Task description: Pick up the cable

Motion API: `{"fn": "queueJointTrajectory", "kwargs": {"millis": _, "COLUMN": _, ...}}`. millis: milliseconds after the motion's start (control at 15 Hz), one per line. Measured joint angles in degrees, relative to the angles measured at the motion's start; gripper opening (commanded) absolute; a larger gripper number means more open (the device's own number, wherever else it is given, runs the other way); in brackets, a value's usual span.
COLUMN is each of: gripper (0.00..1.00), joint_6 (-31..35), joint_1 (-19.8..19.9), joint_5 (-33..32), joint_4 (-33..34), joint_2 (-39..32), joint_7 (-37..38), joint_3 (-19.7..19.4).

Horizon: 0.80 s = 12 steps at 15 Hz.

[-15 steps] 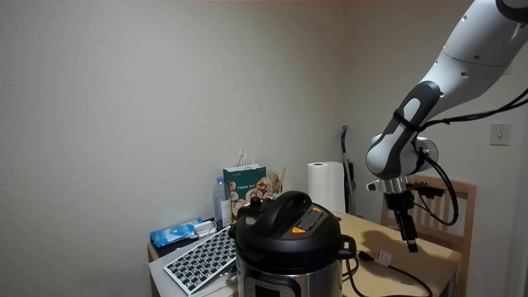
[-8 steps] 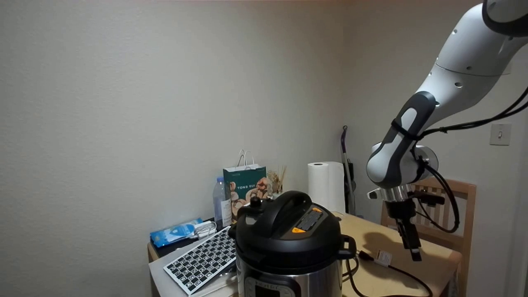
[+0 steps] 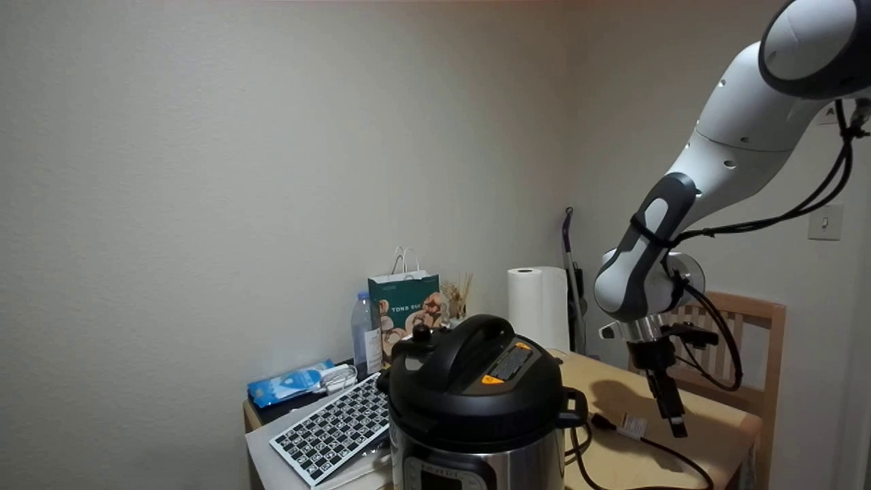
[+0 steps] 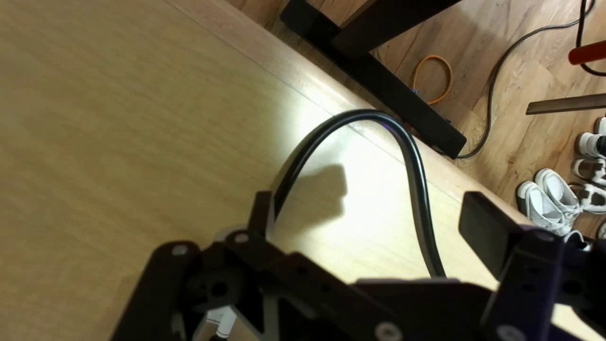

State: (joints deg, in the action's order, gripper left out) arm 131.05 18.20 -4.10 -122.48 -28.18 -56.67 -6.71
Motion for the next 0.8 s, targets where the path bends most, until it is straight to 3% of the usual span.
{"fn": "queueJointTrajectory", "kwargs": {"millis": 800, "gripper": 1.00, "joint_6": -0.48, "joint_1": -0.97, "joint_5": -0.84, "joint_4": 8.95, "joint_2": -10.37, "joint_7": 0.40, "joint_3": 1.19}}
